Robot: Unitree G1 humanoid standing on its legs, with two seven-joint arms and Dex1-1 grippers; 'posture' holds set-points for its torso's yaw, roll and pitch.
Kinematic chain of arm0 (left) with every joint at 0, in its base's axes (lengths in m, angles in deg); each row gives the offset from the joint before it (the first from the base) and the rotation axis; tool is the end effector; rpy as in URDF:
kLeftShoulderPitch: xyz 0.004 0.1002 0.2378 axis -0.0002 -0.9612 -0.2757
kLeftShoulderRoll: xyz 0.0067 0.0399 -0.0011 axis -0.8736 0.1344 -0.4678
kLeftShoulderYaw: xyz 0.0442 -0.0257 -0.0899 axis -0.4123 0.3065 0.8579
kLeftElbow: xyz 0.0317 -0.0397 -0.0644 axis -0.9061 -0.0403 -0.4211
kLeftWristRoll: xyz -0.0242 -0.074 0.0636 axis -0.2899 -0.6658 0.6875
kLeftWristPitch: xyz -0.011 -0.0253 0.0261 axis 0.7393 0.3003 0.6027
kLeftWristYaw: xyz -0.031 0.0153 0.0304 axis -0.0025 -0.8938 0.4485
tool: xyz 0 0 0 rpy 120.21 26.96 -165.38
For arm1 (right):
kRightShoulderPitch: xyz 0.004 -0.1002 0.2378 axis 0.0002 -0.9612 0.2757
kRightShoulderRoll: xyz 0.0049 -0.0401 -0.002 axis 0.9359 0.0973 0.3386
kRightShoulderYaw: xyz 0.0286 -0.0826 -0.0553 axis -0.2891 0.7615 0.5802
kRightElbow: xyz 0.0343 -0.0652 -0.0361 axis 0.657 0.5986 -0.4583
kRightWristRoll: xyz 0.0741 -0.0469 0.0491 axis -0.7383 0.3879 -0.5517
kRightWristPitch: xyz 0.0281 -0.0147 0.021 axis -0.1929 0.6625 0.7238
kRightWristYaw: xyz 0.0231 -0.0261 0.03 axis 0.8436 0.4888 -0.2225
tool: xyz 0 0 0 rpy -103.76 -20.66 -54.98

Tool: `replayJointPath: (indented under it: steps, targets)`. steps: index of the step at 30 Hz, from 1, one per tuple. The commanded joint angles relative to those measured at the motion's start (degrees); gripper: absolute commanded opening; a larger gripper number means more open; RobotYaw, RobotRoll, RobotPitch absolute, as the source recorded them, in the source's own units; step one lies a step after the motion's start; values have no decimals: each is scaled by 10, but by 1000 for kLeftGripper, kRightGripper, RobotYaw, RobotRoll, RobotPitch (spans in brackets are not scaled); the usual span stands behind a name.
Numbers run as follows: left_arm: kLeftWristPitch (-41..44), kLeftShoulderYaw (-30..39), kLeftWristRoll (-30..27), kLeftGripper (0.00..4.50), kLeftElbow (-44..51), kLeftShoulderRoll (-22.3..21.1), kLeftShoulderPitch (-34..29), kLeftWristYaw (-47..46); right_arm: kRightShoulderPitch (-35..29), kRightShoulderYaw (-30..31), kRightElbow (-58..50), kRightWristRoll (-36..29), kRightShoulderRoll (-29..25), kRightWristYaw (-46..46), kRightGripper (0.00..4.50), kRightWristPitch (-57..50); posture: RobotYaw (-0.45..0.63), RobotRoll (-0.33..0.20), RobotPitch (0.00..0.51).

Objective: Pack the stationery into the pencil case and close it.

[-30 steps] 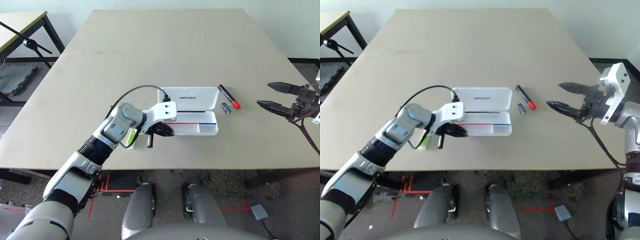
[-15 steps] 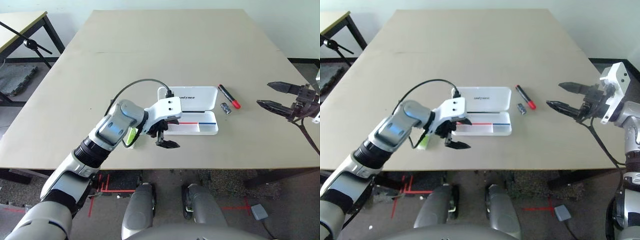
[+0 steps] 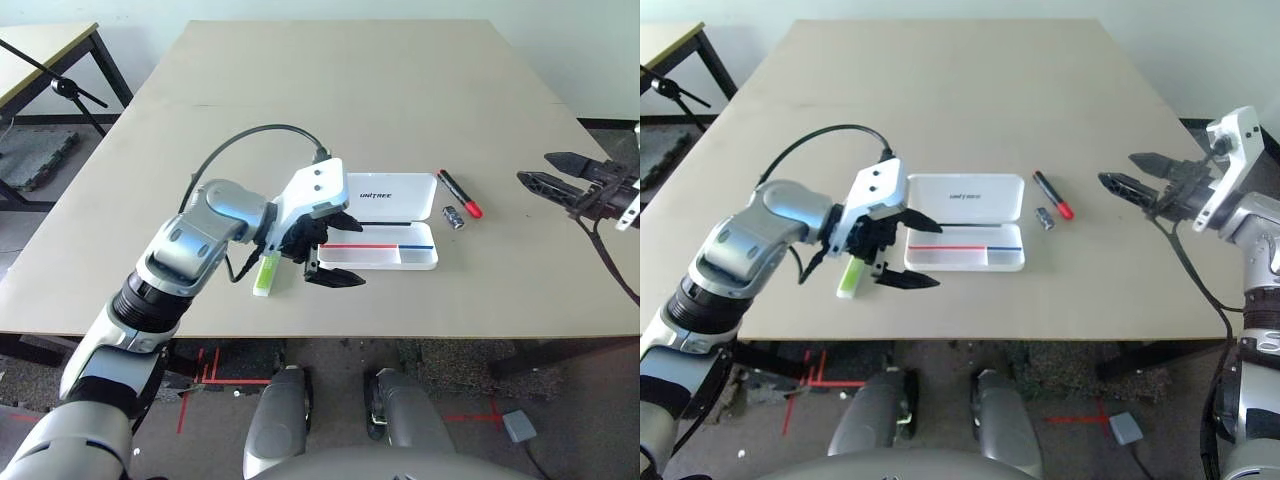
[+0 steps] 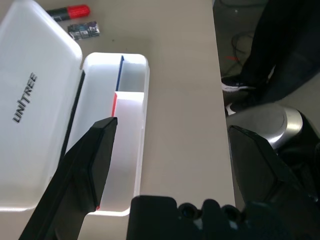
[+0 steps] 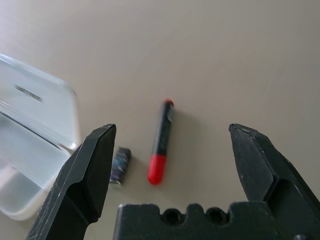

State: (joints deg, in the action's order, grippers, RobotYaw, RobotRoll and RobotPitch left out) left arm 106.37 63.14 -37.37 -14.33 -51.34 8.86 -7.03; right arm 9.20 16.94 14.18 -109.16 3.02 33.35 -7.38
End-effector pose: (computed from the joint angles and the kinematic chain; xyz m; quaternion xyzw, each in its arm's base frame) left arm 0.2686 0.1541 0.2095 0.2251 0.1151 -0.6708 0.6972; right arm 0.2618 -0.3491 0.1822 -0.0441 0.1003 0.2478 0.9626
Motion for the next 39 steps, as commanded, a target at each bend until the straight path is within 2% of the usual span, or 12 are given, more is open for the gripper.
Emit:
replayJointPath:
  steps: [1,9,18,26,38,39]
  targets:
    - [-33,21,-20,4476,-18,-7,-7,6,3,38,-20,44,10,-62,4500,-52,192,0,91]
    - [-65,34,-27,4476,-42,-27,-8,8,117,82,98,83,47,-107,4500,-128,211,0,94]
    - [-59,38,-34,4476,-38,-30,-10,1,199,127,252,146,86,-104,4500,-69,237,0,94]
    - [-44,44,-44,4476,-14,-37,-23,-13,236,147,360,190,112,-103,4500,-6,279,0,99]
    - [-24,48,-62,4476,12,-42,-35,-38,248,156,422,229,138,-101,4500,26,299,0,109]
    - [-23,48,-63,4496,13,-42,-35,-40,249,155,425,230,139,-103,4320,26,299,0,109]
